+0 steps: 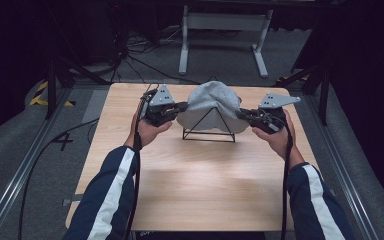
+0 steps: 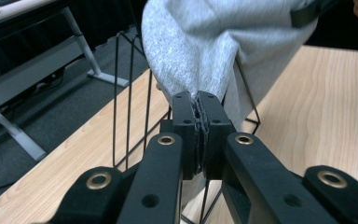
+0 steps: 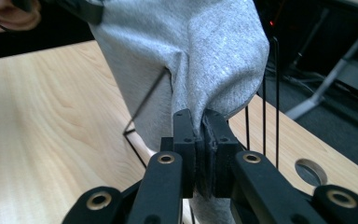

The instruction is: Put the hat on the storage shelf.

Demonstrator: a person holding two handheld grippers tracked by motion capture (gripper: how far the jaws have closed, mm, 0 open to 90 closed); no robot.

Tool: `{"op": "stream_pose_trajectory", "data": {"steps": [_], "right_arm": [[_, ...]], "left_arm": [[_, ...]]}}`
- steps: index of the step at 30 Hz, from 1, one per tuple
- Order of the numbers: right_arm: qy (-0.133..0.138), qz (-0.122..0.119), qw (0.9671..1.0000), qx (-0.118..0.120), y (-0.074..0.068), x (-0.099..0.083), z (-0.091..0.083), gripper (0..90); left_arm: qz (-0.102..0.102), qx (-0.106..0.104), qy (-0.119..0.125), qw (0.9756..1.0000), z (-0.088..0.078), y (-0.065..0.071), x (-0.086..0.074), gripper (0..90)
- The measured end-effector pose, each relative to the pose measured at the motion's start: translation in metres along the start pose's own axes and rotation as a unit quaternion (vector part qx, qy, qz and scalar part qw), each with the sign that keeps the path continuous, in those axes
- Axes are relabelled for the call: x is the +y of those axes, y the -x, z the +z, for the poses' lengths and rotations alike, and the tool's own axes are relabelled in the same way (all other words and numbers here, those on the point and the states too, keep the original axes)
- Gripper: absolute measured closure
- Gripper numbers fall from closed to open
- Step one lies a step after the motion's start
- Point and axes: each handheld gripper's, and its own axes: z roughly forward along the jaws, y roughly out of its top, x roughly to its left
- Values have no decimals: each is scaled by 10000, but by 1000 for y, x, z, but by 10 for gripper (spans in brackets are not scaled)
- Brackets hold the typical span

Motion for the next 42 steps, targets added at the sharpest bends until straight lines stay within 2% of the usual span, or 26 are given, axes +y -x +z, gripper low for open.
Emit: {"op": "stream_pose_trajectory", "data": {"steps": [2, 3, 4, 5, 7, 8, 9, 12, 13, 14, 15, 17, 19, 21, 22, 24, 26, 28, 30, 31, 33, 34, 36, 38, 40, 42], "right_arm": [[20, -5, 10000, 20, -3, -3, -2, 847], [-9, -38, 10000, 1, -4, -5, -1, 846], [-59, -33, 10000, -33, -5, -8, 2, 846], [-118, -27, 9999, -55, -4, -10, 6, 845], [-138, 36, 9998, -140, -2, -12, 12, 843], [-120, 71, 9998, -170, -1, -13, 14, 840], [-116, 158, 9996, -221, 1, -14, 18, 838], [-93, 227, 9994, -242, 3, -16, 24, 826], [-103, 270, 9993, -251, 4, -17, 26, 802], [-99, 316, 9990, -293, 5, -18, 29, 763], [-104, 408, 9988, -261, 5, -20, 29, 749], [-100, 421, 9988, -239, 6, -23, 29, 722], [-96, 538, 9981, -266, 8, -29, 26, 625], [-81, 648, 9977, -170, 10, -35, 21, 586], [-85, 697, 9974, -131, 12, -39, 20, 565], [-190, 785, 9967, -71, 14, -47, 19, 539], [-247, 858, 9960, -4, 14, -55, 21, 532], [-353, 915, 9952, 26, 13, -63, 26, 530], [-462, 971, 9942, 68, 13, -70, 34, 542], [-549, 1024, 9932, 91, 13, -72, 38, 586], [-597, 976, 9934, 52, 14, -75, 43, 710], [-560, 968, 9937, 31, 14, -76, 44, 747], [-513, 910, 9945, 69, 15, -76, 45, 821], [-552, 810, 9952, 71, 14, -75, 47, 857], [-574, 778, 9953, 91, 13, -75, 47, 861], [-699, 780, 9945, 63, 11, -77, 51, 865]], "left_arm": [[75, -20, -11, 10000, 2, 3, -5, 874], [174, 71, -157, 9997, 6, 5, -7, 873], [174, 71, -157, 9997, 6, 5, -7, 872], [197, 152, -367, 9990, 16, 6, -12, 871], [62, 272, -394, 9988, 25, 4, -15, 870], [62, 272, -394, 9988, 25, 4, -15, 869], [-22, 355, -435, 9984, 31, 1, -17, 869], [-235, 455, -512, 9974, 42, -6, -20, 861], [-464, 497, -405, 9969, 44, -8, -21, 817], [-649, 380, -293, 9967, 45, -9, -23, 729], [-736, 299, -268, 9965, 45, -8, -25, 658], [-678, 344, -312, 9966, 44, -7, -27, 518], [-691, 179, -340, 9969, 39, -6, -35, 499], [-784, 69, -405, 9961, 38, -8, -40, 467], [-900, -23, -438, 9950, 40, -9, -44, 462], [-976, -74, -508, 9939, 43, -9, -47, 447], [-1061, -251, -562, 9925, 49, -8, -49, 456], [-986, -193, -698, 9925, 57, -4, -48, 463], [-960, -240, -762, 9922, 64, -3, -48, 488], [-902, -214, -804, 9924, 67, -3, -48, 529], [-926, -190, -793, 9924, 70, -3, -48, 685], [-930, -192, -794, 9923, 71, -4, -49, 722], [-808, -220, -809, 9932, 73, -6, -49, 798], [-736, -198, -850, 9935, 74, -5, -48, 858], [-753, -249, -905, 9927, 75, -4, -49, 864], [-690, -186, -1005, 9924, 75, -3, -51, 870]]}}
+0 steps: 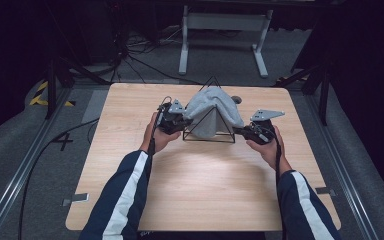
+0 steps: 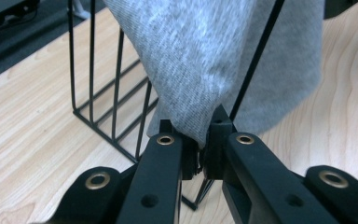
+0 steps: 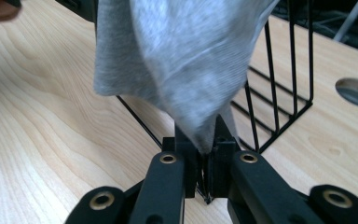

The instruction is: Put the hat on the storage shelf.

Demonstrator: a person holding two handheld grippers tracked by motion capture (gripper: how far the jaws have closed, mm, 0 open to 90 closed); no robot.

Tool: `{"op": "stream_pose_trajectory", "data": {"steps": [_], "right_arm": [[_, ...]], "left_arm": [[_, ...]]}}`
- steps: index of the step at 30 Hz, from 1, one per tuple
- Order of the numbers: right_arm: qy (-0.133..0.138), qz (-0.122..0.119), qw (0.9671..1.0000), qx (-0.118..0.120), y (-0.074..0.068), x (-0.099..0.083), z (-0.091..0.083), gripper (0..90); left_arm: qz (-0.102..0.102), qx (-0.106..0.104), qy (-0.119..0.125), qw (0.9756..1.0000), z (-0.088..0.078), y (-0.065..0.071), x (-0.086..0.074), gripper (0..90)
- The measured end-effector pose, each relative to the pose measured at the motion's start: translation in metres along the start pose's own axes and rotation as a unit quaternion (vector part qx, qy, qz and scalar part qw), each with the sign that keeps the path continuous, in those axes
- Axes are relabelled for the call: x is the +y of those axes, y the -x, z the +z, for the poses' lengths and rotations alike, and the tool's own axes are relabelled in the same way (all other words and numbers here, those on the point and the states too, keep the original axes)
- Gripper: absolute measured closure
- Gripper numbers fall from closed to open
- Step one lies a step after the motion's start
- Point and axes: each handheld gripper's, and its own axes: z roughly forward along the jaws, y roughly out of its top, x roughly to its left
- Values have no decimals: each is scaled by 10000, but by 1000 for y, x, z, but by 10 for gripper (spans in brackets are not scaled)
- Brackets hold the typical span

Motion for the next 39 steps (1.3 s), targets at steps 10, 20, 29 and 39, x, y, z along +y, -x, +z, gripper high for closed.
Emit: {"op": "stream_pose_trajectory", "data": {"steps": [10, 20, 29, 39], "right_arm": [[-386, 47, 9989, -267, -1, -10, 15, 871], [-616, -72, 9965, -559, 6, -6, 28, 872], [-513, -14, 9977, -436, 4, -6, 29, 869], [-504, -47, 9979, -395, 3, -11, 28, 874]], "left_arm": [[356, 77, -476, 9982, 14, 5, -6, 874], [458, 27, -813, 9956, 23, 2, -4, 877], [341, -72, -990, 9945, 29, -3, -10, 878], [700, 241, -1283, 9890, 32, 3, -10, 878]]}}
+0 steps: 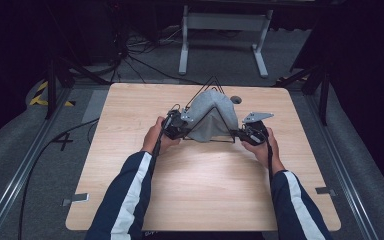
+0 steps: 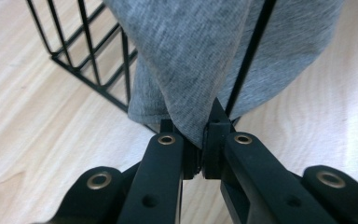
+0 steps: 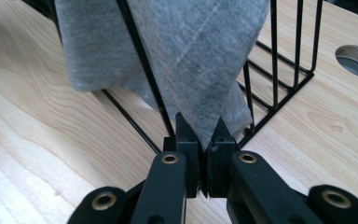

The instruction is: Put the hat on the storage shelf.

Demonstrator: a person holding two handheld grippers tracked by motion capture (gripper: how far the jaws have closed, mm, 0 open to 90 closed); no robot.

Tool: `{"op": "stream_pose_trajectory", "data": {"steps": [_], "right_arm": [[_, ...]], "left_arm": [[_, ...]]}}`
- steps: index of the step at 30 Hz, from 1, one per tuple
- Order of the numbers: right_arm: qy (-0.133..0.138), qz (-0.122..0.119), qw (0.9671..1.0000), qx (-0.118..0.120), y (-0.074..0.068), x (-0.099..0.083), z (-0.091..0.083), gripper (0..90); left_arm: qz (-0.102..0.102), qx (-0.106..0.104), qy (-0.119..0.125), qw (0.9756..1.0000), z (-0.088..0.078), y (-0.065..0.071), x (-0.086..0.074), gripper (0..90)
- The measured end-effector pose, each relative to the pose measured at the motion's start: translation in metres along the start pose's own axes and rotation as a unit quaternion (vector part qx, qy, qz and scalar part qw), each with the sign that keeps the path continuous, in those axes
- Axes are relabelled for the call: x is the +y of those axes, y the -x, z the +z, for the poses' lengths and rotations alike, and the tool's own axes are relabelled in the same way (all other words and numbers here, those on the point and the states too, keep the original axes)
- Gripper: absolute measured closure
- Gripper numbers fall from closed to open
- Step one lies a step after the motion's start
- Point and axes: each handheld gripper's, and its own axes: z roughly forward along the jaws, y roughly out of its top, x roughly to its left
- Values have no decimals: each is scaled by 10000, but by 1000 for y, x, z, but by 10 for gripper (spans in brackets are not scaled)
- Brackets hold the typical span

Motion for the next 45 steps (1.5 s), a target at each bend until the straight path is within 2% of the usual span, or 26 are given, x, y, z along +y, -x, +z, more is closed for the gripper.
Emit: {"op": "stream_pose_trajectory", "data": {"steps": [3, 8, 11, 16, 18, 19, 20, 22, 24, 26, 30, 35, 39, 41, 42, 43, 45], "right_arm": [[-138, -9, 9999, -53, 4, 1, 5, 876], [-192, 103, 9997, 116, 6, 1, 7, 879], [-206, 148, 9996, 122, 6, 0, 7, 881], [-174, 193, 9995, 155, 8, -1, 7, 869], [-281, 127, 9995, 27, 7, -1, 5, 802], [-281, 127, 9995, 27, 7, -1, 5, 802], [-395, 111, 9992, -35, 8, -2, 5, 755], [-581, 185, 9981, -39, 13, -6, 1, 662], [-573, 248, 9980, -115, 18, -9, -7, 661], [-438, 290, 9986, -99, 22, -11, -18, 657], [-435, 160, 9988, -186, 23, -13, -39, 624], [-444, 63, 9989, -170, 17, -23, -61, 559], [-347, -22, 9993, -162, 9, -38, -79, 537], [-293, -48, 9995, -144, 6, -44, -87, 521], [-293, -48, 9995, -144, 6, -44, -87, 521], [-309, -83, 9993, -208, 1, -54, -95, 502], [-327, -72, 9991, -241, -2, -62, -101, 480]], "left_arm": [[-131, -100, 15, 9999, 0, -3, -1, 878], [-321, -190, 147, 9992, 1, -3, -5, 878], [-425, -225, 264, 9985, 0, -3, -7, 876], [-731, -302, 673, 9946, -8, -8, -10, 858], [-866, -183, 607, 9942, -11, -11, -15, 788], [-866, -183, 607, 9942, -11, -11, -15, 717], [-962, -115, 569, 9937, -16, -15, -19, 717], [-1079, -96, 753, 9913, -29, -23, -29, 712], [-1163, -62, 794, 9900, -42, -28, -37, 675], [-1081, 48, 758, 9912, -54, -30, -44, 658], [-950, 158, 701, 9929, -79, -29, -59, 632], [-923, 298, 690, 9929, -104, -22, -78, 521], [-813, 448, 628, 9937, -116, -10, -95, 432], [-706, 501, 491, 9950, -120, -4, -103, 405], [-706, 501, 491, 9950, -120, -4, -103, 392], [-626, 520, 398, 9959, -122, 0, -108, 380], [-584, 467, 310, 9967, -126, 10, -120, 369]]}}
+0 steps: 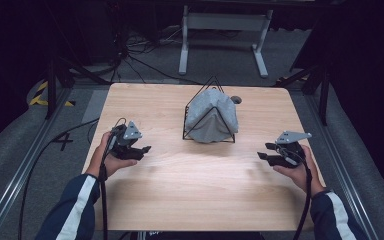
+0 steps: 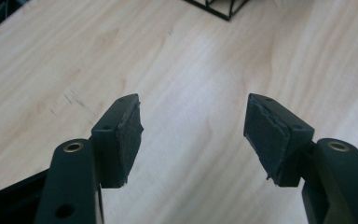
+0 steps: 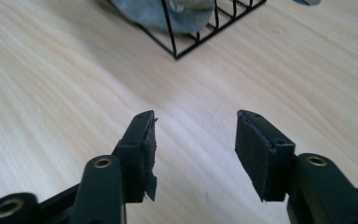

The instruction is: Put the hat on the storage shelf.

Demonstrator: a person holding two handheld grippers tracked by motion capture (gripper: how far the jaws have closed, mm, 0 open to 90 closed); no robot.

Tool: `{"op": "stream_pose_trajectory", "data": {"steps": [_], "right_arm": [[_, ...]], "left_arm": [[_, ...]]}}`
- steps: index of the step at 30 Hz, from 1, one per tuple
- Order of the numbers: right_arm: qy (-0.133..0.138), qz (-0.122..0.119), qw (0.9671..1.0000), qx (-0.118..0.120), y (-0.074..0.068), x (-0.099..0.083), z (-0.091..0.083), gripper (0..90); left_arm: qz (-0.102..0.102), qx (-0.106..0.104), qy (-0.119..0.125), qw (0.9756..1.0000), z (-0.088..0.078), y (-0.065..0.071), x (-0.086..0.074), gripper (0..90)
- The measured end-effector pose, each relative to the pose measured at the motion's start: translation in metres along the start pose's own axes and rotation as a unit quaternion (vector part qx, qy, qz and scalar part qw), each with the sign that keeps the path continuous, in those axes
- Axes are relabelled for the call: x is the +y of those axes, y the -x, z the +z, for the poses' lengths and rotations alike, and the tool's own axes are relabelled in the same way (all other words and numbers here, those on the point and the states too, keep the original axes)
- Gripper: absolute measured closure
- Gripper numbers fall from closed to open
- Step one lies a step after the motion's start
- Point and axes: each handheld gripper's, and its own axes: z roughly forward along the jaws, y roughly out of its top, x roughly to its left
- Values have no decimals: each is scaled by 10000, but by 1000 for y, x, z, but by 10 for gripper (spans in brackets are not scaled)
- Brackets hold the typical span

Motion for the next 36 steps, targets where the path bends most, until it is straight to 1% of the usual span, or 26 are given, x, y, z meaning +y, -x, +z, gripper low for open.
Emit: {"op": "stream_pose_trajectory", "data": {"steps": [1, 3, 5, 7, 8, 9, 10, 11, 12, 14, 15, 16, 18, 20, 21, 22, 24, 26, 27, 28, 30, 31, 32, 36], "right_arm": [[1, -2, 10000, -22, -2, -6, -3, 472], [-24, -54, 10000, -80, -4, -16, -7, 458], [-47, -2, 9999, -97, -6, -30, -11, 444], [-70, 40, 9999, -121, -9, -43, -14, 437], [-98, 39, 9999, -130, -9, -48, -15, 432], [-153, 47, 9998, -117, -10, -55, -18, 422], [-144, 99, 9998, -118, -11, -61, -21, 421], [-84, 172, 9998, -114, -11, -66, -24, 421], [-84, 172, 9998, -114, -11, -66, -24, 421], [-21, 330, 9994, -58, -11, -78, -31, 415], [-15, 347, 9994, -94, -12, -83, -33, 414], [5, 378, 9992, -127, -13, -88, -36, 412], [46, 467, 9988, -101, -13, -97, -40, 404], [73, 586, 9982, -89, -13, -106, -43, 390], [46, 595, 9982, -103, -14, -109, -43, 382], [46, 595, 9982, -103, -14, -109, -43, 382], [92, 669, 9976, -120, -14, -114, -45, 368], [119, 696, 9974, -125, -14, -116, -46, 348], [170, 708, 9973, -115, -14, -117, -46, 336], [193, 701, 9973, -104, -15, -118, -46, 326], [179, 696, 9973, -118, -15, -119, -46, 311], [181, 699, 9973, -122, -15, -119, -46, 309], [179, 702, 9973, -132, -15, -119, -46, 301], [175, 751, 9968, -203, -15, -119, -46, 297]], "left_arm": [[37, -16, -39, 10000, -2, 3, -4, 364], [56, -48, -44, 10000, -6, 9, -12, 346], [56, -147, -6, 9999, -10, 16, -24, 341], [101, -147, -61, 9998, -11, 21, -33, 332], [49, -176, -82, 9998, -12, 23, -40, 327], [49, -176, -82, 9998, -12, 23, -40, 321], [-17, -266, -48, 9996, -15, 25, -52, 323], [-37, -292, -44, 9996, -15, 27, -57, 322], [-37, -292, -44, 9996, -15, 27, -57, 321], [-44, -353, -106, 9993, -15, 30, -68, 319], [-23, -359, -136, 9993, -16, 30, -72, 319], [-63, -402, -115, 9991, -16, 31, -76, 318], [-153, -523, -84, 9985, -18, 33, -86, 318], [-176, -582, -91, 9981, -18, 35, -94, 314], [-275, -659, -43, 9974, -19, 35, -98, 305], [-275, -659, -43, 9974, -19, 35, -98, 302], [-354, -676, 39, 9971, -22, 34, -105, 301], [-551, -686, 157, 9960, -23, 34, -111, 286], [-693, -721, 232, 9947, -23, 33, -115, 272], [-758, -688, 226, 9945, -23, 33, -116, 256], [-806, -648, 221, 9944, -24, 33, -117, 242], [-773, -599, 216, 9950, -24, 33, -117, 240], [-851, -591, 223, 9944, -24, 35, -117, 237], [-871, -549, 200, 9945, -25, 35, -117, 235]]}}
